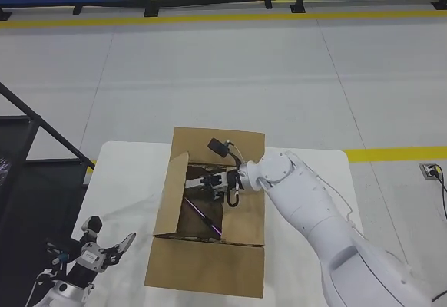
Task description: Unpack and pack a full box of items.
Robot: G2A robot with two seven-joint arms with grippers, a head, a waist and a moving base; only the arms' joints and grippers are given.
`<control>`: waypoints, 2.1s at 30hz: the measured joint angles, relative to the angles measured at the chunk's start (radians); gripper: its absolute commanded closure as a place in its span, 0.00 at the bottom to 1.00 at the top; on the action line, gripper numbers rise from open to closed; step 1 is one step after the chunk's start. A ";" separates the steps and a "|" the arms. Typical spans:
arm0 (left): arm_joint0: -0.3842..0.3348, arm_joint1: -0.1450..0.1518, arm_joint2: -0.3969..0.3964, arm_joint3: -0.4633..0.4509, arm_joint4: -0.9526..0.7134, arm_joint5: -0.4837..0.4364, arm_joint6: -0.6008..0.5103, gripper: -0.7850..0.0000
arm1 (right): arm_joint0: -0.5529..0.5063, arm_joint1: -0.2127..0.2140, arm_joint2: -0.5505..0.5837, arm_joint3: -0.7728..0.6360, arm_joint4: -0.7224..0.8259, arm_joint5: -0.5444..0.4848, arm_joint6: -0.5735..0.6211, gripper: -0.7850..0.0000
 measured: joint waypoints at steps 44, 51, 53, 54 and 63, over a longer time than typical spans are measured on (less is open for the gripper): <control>-0.135 -0.010 0.004 0.229 0.053 0.166 -0.025 0.00 | 0.025 -0.125 0.017 -0.158 0.145 -0.001 -0.044 0.00; -0.028 -0.011 -0.059 0.172 0.008 0.143 0.098 0.00 | 0.032 -0.173 -0.008 -0.117 0.128 0.000 -0.165 0.00; 0.013 -0.012 -0.079 0.147 -0.002 0.135 0.135 0.00 | 0.031 -0.189 -0.020 -0.105 0.109 -0.003 -0.223 0.00; 0.029 -0.013 -0.086 0.137 -0.004 0.131 0.149 0.00 | 0.030 -0.196 -0.026 -0.100 0.097 -0.003 -0.247 0.00; 0.130 -0.018 -0.137 0.072 -0.035 0.088 0.241 0.00 | 0.018 -0.263 -0.091 -0.030 -0.025 0.032 -0.432 0.00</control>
